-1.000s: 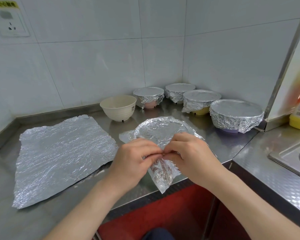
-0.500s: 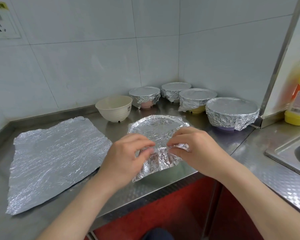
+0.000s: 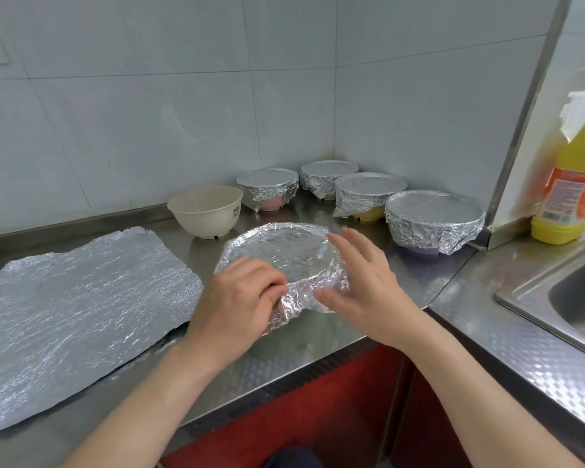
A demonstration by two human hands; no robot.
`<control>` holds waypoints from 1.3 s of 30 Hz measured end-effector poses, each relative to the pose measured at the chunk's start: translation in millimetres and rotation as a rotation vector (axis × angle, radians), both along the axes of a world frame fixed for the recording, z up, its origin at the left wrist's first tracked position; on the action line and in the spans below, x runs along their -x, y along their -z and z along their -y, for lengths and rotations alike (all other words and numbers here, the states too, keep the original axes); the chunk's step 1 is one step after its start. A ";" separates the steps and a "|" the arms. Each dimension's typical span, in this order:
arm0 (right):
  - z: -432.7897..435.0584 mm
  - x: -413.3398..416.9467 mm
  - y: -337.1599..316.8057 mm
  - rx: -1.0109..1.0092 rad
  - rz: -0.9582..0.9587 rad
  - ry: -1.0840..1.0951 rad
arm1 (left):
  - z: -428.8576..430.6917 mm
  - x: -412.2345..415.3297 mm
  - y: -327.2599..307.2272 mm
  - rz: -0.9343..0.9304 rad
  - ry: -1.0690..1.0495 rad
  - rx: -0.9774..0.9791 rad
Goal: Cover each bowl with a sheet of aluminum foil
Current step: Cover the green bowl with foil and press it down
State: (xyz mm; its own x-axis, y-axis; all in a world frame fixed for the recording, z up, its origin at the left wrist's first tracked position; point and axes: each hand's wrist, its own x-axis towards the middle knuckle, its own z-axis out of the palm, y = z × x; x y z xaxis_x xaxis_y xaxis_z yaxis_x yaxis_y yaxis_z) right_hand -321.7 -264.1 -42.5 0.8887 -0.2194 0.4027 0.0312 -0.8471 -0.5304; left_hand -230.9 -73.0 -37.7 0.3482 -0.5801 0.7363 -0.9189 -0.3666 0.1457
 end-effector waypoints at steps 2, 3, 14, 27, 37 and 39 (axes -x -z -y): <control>4.9 4.9 6.0 -0.278 -0.059 -0.063 | -0.5 0.4 0.9 -0.029 0.001 0.017; 5.0 7.1 8.4 -0.427 -0.056 -0.125 | 1.7 1.6 1.3 -0.034 0.004 0.016; -17.9 -5.9 22.3 -0.994 0.035 -0.098 | 10.7 8.5 4.0 -0.089 0.034 0.005; -56.0 -31.3 14.3 -1.251 0.364 0.178 | 31.9 14.0 2.0 -0.099 0.057 0.012; -31.8 -20.7 3.7 -1.278 0.229 0.229 | 27.5 3.4 -27.7 -0.219 -0.038 0.023; -25.1 -26.9 -3.7 -1.305 0.220 0.283 | 27.7 -19.3 -40.7 -0.246 -0.126 0.017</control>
State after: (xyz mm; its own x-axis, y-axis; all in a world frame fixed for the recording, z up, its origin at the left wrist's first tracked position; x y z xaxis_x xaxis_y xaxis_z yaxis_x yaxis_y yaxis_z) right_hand -294.8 -239.0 -38.8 0.6945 -0.7108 -0.1111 0.1289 0.2749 -0.9528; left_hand -211.6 -100.7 2.9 0.5861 -0.5094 0.6301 -0.8026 -0.4713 0.3656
